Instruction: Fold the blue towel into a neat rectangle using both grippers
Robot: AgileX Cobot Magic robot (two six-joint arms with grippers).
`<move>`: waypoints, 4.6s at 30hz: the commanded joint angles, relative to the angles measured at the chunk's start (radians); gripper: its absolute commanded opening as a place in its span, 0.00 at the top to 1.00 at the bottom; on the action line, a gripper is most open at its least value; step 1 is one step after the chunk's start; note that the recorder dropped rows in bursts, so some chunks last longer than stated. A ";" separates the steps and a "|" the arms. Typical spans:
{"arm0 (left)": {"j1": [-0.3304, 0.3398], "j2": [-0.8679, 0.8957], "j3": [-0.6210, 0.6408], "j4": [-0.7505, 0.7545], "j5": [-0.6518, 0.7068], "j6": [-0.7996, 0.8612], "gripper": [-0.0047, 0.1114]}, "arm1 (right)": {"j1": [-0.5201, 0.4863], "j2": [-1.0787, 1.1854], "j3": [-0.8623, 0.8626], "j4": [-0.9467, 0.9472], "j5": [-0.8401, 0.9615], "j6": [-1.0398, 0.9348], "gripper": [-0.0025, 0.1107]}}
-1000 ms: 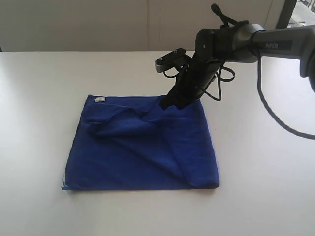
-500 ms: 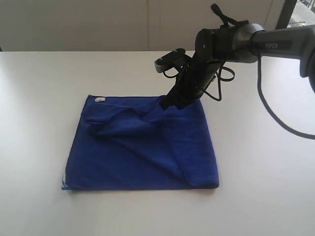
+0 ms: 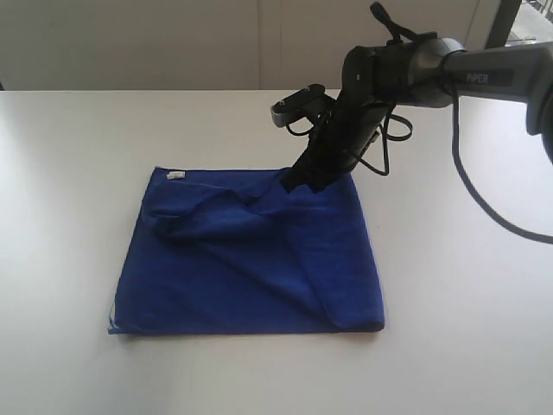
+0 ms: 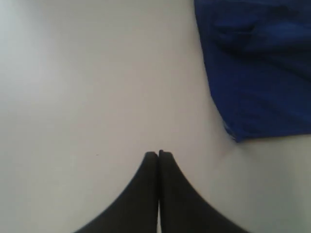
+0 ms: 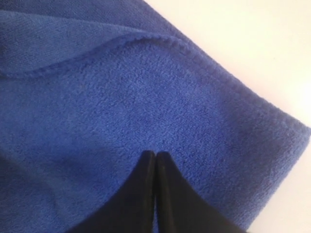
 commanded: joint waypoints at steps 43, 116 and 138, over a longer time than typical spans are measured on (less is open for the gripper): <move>-0.475 1.317 -0.378 -0.009 -0.403 0.014 0.96 | -0.045 0.082 -0.053 -0.128 0.041 0.113 0.98; -0.407 1.510 -0.561 0.070 -0.549 0.049 0.96 | -0.015 -0.145 0.308 -0.189 0.127 0.350 0.98; -0.468 1.368 -0.632 0.031 -0.194 0.095 0.96 | -0.001 -0.227 0.371 -0.137 -0.075 0.226 0.98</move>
